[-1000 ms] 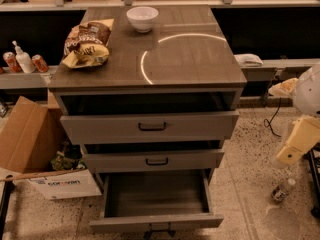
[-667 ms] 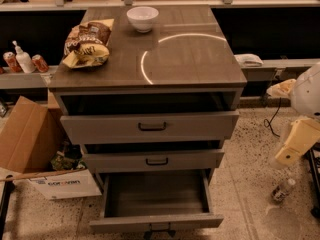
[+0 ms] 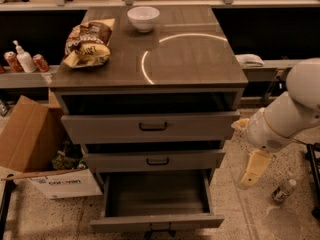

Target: Close bottom drawer

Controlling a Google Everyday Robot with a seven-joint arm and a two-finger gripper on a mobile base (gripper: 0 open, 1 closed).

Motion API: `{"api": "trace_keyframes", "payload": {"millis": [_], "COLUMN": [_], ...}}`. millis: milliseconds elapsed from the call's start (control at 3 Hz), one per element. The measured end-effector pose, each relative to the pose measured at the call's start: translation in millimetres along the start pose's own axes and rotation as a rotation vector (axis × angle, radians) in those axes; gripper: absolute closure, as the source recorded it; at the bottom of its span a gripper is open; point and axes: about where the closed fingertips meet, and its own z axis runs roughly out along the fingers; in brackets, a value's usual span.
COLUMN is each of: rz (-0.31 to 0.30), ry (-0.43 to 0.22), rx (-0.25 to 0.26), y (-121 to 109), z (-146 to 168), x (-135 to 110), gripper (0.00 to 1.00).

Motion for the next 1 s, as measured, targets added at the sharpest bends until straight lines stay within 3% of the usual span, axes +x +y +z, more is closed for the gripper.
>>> {"api": "trace_keyframes", "payload": {"millis": [333, 1000], "rz": [-0.013, 0.002], "ry": [-0.031, -0.039], "rx": [-0.105, -0.130], "y": [0.9, 2.9], "z": [92.8, 106.4], "x": [20.1, 25.1], "gripper": [0.00, 0.00]}}
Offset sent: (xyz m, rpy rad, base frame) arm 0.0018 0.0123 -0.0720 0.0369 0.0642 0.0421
